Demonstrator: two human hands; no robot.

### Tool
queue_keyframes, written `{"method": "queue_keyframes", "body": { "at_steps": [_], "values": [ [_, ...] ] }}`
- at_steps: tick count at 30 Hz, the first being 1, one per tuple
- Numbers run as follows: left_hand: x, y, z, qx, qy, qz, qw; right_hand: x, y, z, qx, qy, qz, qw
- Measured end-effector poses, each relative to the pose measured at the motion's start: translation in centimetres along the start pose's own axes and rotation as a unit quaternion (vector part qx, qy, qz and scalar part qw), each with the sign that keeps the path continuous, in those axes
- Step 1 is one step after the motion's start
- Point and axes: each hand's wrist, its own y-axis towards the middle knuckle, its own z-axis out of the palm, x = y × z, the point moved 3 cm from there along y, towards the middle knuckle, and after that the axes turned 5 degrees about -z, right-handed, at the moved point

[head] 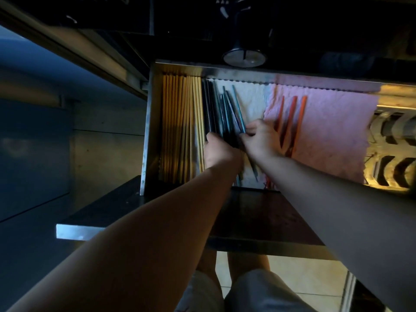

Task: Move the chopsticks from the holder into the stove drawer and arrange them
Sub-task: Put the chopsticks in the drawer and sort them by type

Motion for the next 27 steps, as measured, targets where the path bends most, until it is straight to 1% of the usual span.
{"method": "queue_keyframes", "body": {
  "at_steps": [2, 3, 4, 5, 6, 8, 10, 12, 15, 19, 24, 27],
  "values": [
    [0.0, -0.2, -0.2, -0.009, 0.034, -0.003, 0.999, 0.1, -0.5, -0.6, -0.009, -0.026, -0.024, 0.999],
    [-0.1, -0.3, -0.5, -0.018, 0.078, 0.004, 0.997, 0.1, -0.6, -0.9, -0.013, -0.034, -0.033, 0.999],
    [-0.2, -0.5, -0.8, -0.029, 0.135, 0.027, 0.99, 0.1, -0.7, -1.1, -0.018, -0.039, -0.043, 0.998],
    [-0.4, -0.6, -1.2, -0.039, 0.191, 0.07, 0.978, 0.1, -0.8, -1.2, -0.021, -0.042, -0.052, 0.998],
    [-0.5, -0.6, -1.5, -0.041, 0.242, 0.124, 0.961, 0.1, -0.8, -1.3, -0.023, -0.044, -0.061, 0.997],
    [-0.4, -0.3, -1.6, -0.011, 0.342, 0.219, 0.914, 0.2, -1.0, -1.3, -0.018, -0.043, -0.078, 0.996],
    [0.1, 0.2, -1.5, 0.026, 0.43, 0.247, 0.868, 0.4, -1.1, -1.2, -0.014, -0.04, -0.09, 0.995],
    [0.6, 0.8, -1.6, 0.044, 0.481, 0.244, 0.841, 0.4, -1.2, -1.0, -0.015, -0.037, -0.097, 0.994],
    [1.0, 1.1, -2.0, 0.06, 0.502, 0.242, 0.828, 0.7, -1.1, -0.5, -0.006, -0.048, -0.109, 0.993],
    [1.2, 1.5, -2.5, 0.054, 0.511, 0.265, 0.816, 1.3, -1.1, 0.0, 0.011, -0.072, -0.119, 0.99],
    [1.6, 1.6, -3.2, 0.039, 0.501, 0.294, 0.813, 2.4, -0.7, 0.7, -0.017, -0.113, -0.113, 0.987],
    [2.0, 1.8, -3.4, 0.047, 0.502, 0.295, 0.812, 3.0, -0.5, 0.9, -0.031, -0.159, -0.123, 0.979]
  ]
}}
